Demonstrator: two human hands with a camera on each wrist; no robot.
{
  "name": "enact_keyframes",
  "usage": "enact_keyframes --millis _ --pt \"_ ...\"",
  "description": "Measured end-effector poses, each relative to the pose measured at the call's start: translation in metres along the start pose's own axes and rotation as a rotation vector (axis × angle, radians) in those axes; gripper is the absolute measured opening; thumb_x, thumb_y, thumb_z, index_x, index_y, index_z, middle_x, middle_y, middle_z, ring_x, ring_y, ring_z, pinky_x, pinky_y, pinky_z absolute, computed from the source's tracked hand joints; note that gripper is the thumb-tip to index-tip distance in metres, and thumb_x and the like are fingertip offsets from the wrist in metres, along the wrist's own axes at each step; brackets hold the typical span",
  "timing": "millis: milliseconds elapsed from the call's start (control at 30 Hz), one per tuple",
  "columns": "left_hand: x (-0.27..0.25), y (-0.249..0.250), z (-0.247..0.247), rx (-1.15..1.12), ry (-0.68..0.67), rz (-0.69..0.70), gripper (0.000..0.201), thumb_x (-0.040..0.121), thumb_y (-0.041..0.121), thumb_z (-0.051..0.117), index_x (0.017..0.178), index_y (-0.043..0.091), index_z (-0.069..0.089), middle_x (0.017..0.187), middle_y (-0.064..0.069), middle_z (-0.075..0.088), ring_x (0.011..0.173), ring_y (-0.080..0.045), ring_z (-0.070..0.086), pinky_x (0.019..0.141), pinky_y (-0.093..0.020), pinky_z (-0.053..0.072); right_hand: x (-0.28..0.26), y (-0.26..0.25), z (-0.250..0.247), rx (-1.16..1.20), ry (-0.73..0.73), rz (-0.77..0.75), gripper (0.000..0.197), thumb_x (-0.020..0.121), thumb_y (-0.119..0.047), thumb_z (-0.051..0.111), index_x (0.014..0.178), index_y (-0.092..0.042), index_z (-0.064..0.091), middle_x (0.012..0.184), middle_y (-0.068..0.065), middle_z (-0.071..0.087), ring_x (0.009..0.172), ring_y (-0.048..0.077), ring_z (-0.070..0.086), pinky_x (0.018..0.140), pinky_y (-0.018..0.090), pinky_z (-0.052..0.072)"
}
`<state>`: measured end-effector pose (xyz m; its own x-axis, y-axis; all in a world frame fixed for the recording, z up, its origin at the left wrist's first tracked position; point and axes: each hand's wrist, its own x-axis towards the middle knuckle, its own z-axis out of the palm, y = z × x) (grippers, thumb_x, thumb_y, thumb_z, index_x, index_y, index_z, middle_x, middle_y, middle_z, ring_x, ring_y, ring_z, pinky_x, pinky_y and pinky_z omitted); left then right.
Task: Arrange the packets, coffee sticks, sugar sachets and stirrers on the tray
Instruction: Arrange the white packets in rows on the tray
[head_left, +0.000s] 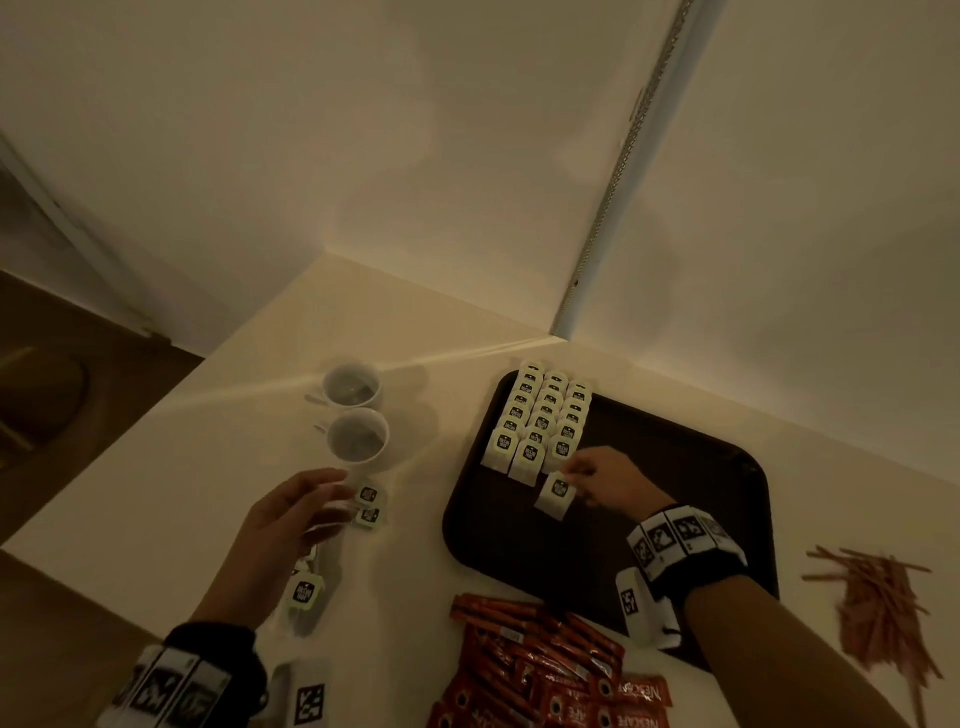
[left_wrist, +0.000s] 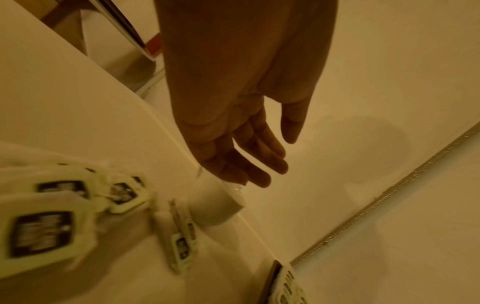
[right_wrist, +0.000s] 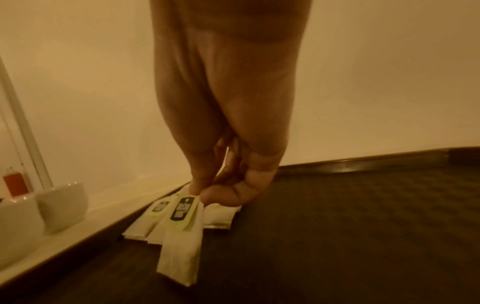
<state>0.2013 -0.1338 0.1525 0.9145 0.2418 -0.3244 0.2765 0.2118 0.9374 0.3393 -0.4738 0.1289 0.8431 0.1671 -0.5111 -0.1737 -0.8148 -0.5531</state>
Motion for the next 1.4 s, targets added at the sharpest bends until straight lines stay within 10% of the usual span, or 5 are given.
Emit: enact_keyframes --millis 400,667,1033,1300,1400 --pt "-0.013 -0.016 -0.035 -0.036 0.085 -0.094 0.019 0.095 0.009 0.048 0.104 0.005 0.064 0.095 -0.013 0.069 0.081 -0.026 0.062 0.064 -0.021 0.054 0.037 -0.001 0.005 -0.074 0.204 -0.012 0.017 0.090 -0.008 0.058 0.105 -0.002 0.065 0.113 0.012 0.064 0.104 0.020 0.059 0.083 0.023 0.043" --pt "-0.010 -0.002 -0.030 -0.015 0.144 -0.066 0.016 0.095 0.004 0.049 0.101 0.003 0.064 0.089 -0.011 0.068 0.074 -0.021 0.061 0.060 -0.021 0.053 0.032 -0.031 0.014 -0.055 0.351 -0.167 0.013 0.090 -0.016 0.059 0.101 -0.011 0.063 0.102 0.008 0.061 0.087 0.015 0.056 0.077 0.029 0.049" --pt "0.021 -0.023 -0.044 0.992 0.190 0.082 0.021 0.084 0.014 0.067 0.103 0.019 0.063 0.096 0.001 0.052 0.080 -0.016 0.049 0.070 -0.023 0.034 0.000 -0.139 0.158 -0.621 -0.133 -0.854 0.057 0.090 -0.025 0.057 0.142 -0.013 0.037 0.147 0.011 0.035 0.132 0.029 0.033 0.106 0.042 0.035" --pt "0.019 -0.020 -0.054 1.208 0.057 -0.148 0.017 0.080 0.026 0.072 0.087 0.019 0.058 0.091 0.000 0.054 0.090 -0.022 0.055 0.072 -0.028 0.038 -0.002 -0.144 0.195 -0.815 0.058 -0.765 0.026 0.090 -0.019 0.053 0.113 -0.008 0.054 0.121 0.016 0.049 0.108 0.037 0.051 0.078 0.045 0.046" --pt "0.007 -0.021 -0.051 1.388 -0.057 -0.268 0.027 0.076 0.034 0.076 0.090 0.015 0.063 0.095 -0.003 0.061 0.089 -0.022 0.059 0.073 -0.031 0.048 -0.001 -0.143 0.190 -0.739 -0.031 -0.702 0.022 0.093 -0.017 0.047 0.112 -0.008 0.053 0.137 0.019 0.035 0.122 0.038 0.037 0.092 0.050 0.043"
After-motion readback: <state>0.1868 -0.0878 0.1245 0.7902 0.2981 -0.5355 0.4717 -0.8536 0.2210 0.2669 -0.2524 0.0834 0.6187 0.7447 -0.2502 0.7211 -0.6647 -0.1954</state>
